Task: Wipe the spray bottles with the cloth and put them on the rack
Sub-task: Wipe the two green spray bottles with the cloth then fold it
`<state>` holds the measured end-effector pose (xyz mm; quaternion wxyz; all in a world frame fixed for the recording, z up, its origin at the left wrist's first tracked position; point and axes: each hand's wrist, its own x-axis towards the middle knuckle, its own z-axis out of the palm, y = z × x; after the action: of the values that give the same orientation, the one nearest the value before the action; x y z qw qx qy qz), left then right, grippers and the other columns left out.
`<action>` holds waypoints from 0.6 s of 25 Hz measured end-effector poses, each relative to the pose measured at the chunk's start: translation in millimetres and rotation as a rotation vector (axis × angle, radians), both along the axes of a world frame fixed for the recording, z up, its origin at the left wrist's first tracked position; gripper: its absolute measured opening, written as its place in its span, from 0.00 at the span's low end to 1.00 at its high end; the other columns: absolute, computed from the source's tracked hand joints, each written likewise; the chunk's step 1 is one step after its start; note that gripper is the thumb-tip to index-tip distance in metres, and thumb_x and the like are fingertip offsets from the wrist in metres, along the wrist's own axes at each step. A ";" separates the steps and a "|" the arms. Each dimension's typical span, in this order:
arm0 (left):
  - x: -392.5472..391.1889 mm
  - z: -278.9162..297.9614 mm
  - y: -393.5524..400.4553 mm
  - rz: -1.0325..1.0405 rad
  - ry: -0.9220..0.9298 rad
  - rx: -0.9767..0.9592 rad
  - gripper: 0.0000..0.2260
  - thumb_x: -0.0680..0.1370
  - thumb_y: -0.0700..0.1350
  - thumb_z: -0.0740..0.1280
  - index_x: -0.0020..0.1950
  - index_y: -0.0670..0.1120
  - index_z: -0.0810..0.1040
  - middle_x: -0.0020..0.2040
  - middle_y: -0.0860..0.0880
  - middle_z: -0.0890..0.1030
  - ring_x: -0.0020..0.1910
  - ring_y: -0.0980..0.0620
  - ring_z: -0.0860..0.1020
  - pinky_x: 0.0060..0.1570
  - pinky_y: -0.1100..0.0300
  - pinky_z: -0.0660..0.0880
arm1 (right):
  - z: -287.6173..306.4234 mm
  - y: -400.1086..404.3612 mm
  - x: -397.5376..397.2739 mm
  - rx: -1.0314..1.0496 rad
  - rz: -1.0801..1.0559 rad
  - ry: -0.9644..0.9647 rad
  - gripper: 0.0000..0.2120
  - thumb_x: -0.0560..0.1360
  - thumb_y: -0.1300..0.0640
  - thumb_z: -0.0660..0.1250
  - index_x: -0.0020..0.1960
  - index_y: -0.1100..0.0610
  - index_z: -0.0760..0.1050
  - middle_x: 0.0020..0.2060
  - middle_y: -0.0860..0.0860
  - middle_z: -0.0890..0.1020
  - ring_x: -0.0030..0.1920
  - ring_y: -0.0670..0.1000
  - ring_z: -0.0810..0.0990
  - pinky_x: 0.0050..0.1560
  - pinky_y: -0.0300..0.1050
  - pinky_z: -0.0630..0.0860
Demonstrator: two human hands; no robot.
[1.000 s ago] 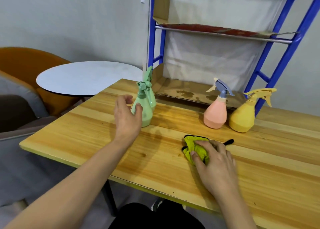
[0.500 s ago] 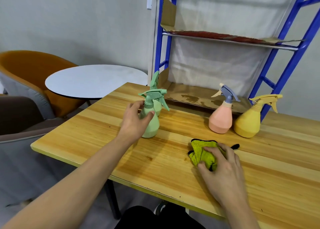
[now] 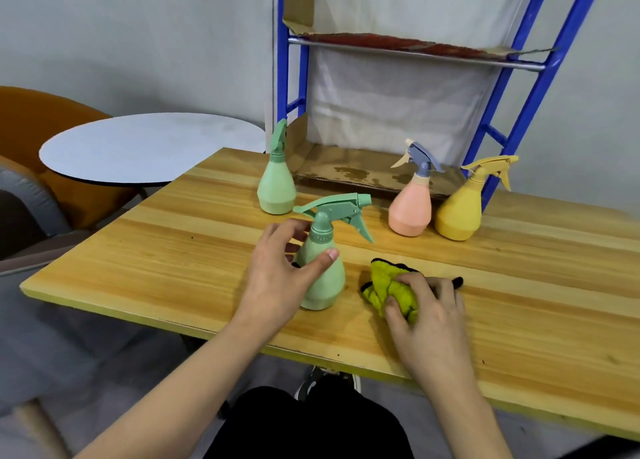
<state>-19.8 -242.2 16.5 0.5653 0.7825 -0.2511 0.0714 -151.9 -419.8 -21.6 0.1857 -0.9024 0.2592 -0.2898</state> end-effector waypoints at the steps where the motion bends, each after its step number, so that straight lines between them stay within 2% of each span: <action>1: -5.0 -1.3 -2.4 -0.012 0.003 -0.013 0.18 0.72 0.56 0.78 0.59 0.56 0.78 0.56 0.58 0.77 0.53 0.59 0.79 0.49 0.65 0.78 | 0.1 -1.9 -1.7 0.087 0.004 -0.087 0.16 0.74 0.53 0.72 0.60 0.48 0.78 0.53 0.53 0.74 0.54 0.57 0.73 0.57 0.52 0.72; 4: -11.8 -3.4 -6.3 -0.015 -0.012 -0.023 0.19 0.72 0.59 0.77 0.60 0.56 0.79 0.56 0.58 0.77 0.53 0.58 0.79 0.52 0.59 0.79 | 6.6 -8.7 -4.7 0.392 -0.040 -0.367 0.10 0.75 0.51 0.68 0.56 0.46 0.77 0.52 0.51 0.78 0.54 0.52 0.75 0.55 0.46 0.69; 7: -12.7 -4.6 -2.5 -0.092 0.006 -0.045 0.22 0.75 0.64 0.69 0.66 0.55 0.77 0.62 0.59 0.78 0.61 0.59 0.79 0.59 0.59 0.79 | 25.5 -5.9 -6.8 0.791 -0.070 -0.736 0.04 0.78 0.54 0.68 0.51 0.46 0.78 0.45 0.46 0.85 0.48 0.49 0.80 0.47 0.42 0.75; 9: -12.1 -6.3 -0.6 -0.173 0.039 -0.070 0.25 0.77 0.62 0.67 0.71 0.53 0.76 0.66 0.59 0.80 0.66 0.59 0.78 0.63 0.63 0.78 | 42.0 6.7 -1.3 1.041 0.018 -0.928 0.06 0.81 0.58 0.66 0.51 0.47 0.78 0.40 0.43 0.85 0.43 0.45 0.82 0.41 0.38 0.78; 10: -11.5 -6.7 -0.4 -0.200 0.056 -0.082 0.25 0.77 0.60 0.67 0.72 0.53 0.76 0.66 0.60 0.81 0.66 0.60 0.78 0.62 0.64 0.78 | 49.0 13.8 6.3 1.108 0.092 -0.976 0.06 0.82 0.58 0.65 0.52 0.48 0.78 0.40 0.43 0.86 0.42 0.46 0.82 0.40 0.39 0.79; 13: -10.3 -10.8 -1.2 -0.237 0.057 -0.146 0.21 0.77 0.57 0.69 0.70 0.55 0.77 0.64 0.62 0.81 0.65 0.62 0.79 0.59 0.64 0.79 | 58.7 38.2 32.1 1.108 0.316 -1.005 0.04 0.80 0.54 0.68 0.55 0.48 0.77 0.52 0.52 0.85 0.50 0.51 0.82 0.48 0.48 0.80; 15: -8.2 -13.9 -2.0 -0.222 0.027 -0.171 0.23 0.77 0.57 0.70 0.71 0.52 0.78 0.65 0.60 0.81 0.66 0.61 0.79 0.64 0.61 0.78 | 56.2 46.5 36.6 1.036 0.408 -0.975 0.09 0.77 0.56 0.73 0.55 0.49 0.77 0.53 0.51 0.84 0.51 0.49 0.82 0.51 0.47 0.80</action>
<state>-28.0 -244.2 2.6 0.6377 0.6998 -0.3214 0.0192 -115.2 -373.3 34.6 0.7320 -0.4983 0.0781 -0.4581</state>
